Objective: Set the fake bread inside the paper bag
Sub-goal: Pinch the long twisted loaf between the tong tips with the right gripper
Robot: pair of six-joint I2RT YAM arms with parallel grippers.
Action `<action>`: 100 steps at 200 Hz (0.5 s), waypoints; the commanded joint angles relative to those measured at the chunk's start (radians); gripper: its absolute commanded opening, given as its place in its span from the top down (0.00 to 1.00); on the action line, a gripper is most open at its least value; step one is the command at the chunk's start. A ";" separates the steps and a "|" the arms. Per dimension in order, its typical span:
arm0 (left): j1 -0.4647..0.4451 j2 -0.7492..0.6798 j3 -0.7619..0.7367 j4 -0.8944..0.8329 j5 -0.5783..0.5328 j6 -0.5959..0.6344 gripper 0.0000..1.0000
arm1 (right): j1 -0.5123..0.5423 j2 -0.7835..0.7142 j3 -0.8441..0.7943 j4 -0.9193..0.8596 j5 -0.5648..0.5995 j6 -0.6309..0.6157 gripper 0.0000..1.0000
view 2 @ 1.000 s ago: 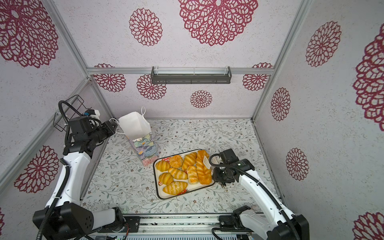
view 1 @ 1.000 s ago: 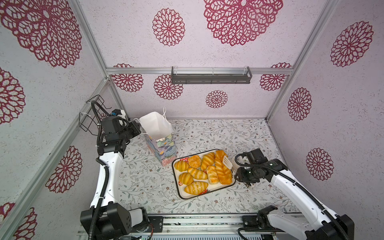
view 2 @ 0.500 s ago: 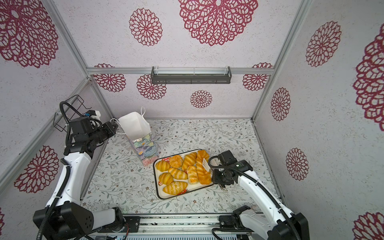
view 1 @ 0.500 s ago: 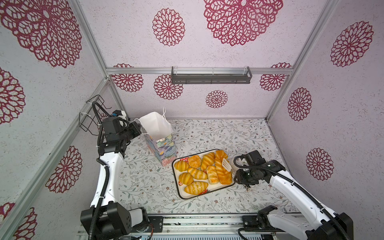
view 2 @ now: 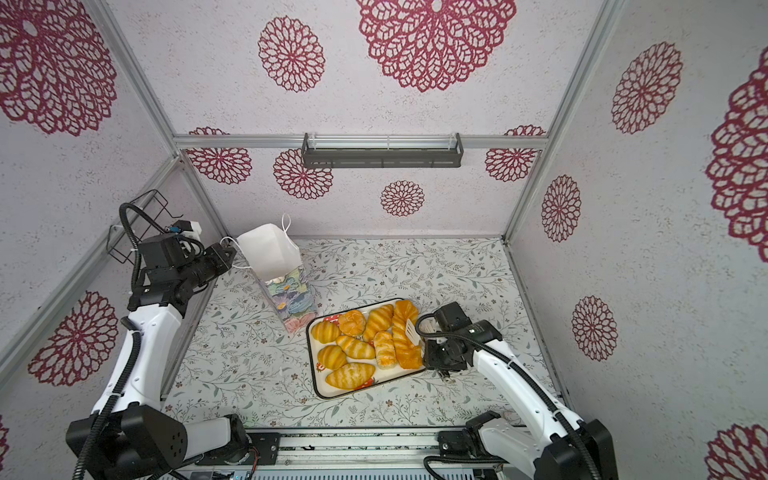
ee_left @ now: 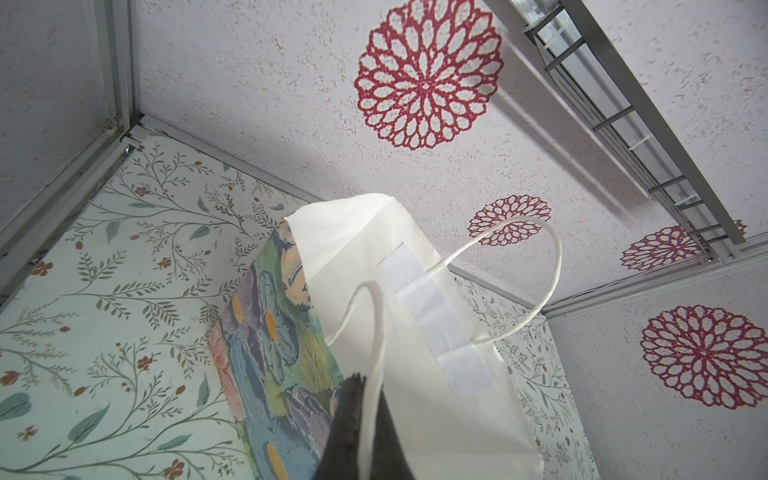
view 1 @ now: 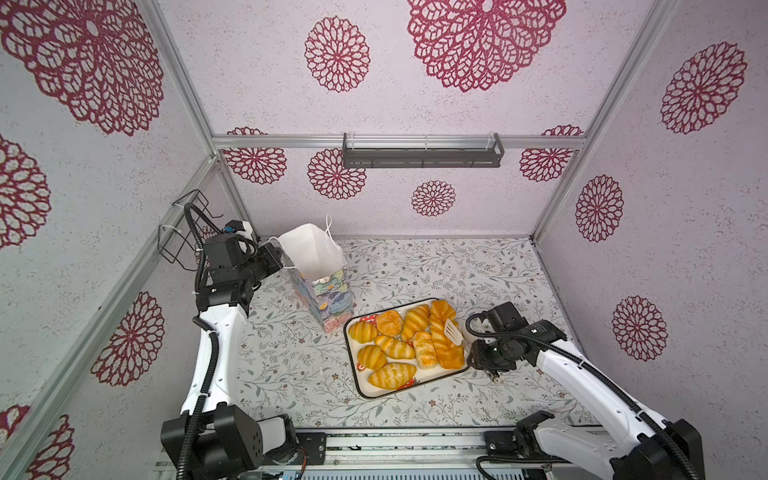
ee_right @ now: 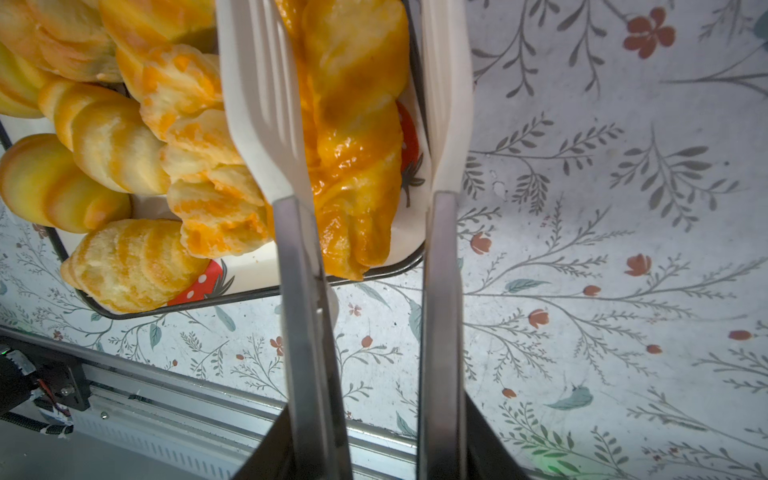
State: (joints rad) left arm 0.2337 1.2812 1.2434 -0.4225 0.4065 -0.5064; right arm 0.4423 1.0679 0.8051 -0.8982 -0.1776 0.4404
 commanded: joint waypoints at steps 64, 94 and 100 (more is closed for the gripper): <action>-0.005 -0.022 -0.016 0.023 0.004 -0.003 1.00 | 0.007 0.007 -0.003 0.038 0.003 0.022 0.58; -0.004 -0.021 -0.016 0.024 0.003 -0.004 1.00 | 0.006 0.009 0.004 0.039 0.001 0.018 0.59; -0.005 -0.019 -0.016 0.024 0.005 -0.004 1.00 | 0.007 0.009 0.004 0.039 0.003 0.017 0.60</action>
State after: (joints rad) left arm 0.2337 1.2789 1.2434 -0.4229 0.4065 -0.5064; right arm 0.4423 1.0790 0.7979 -0.8799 -0.1791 0.4469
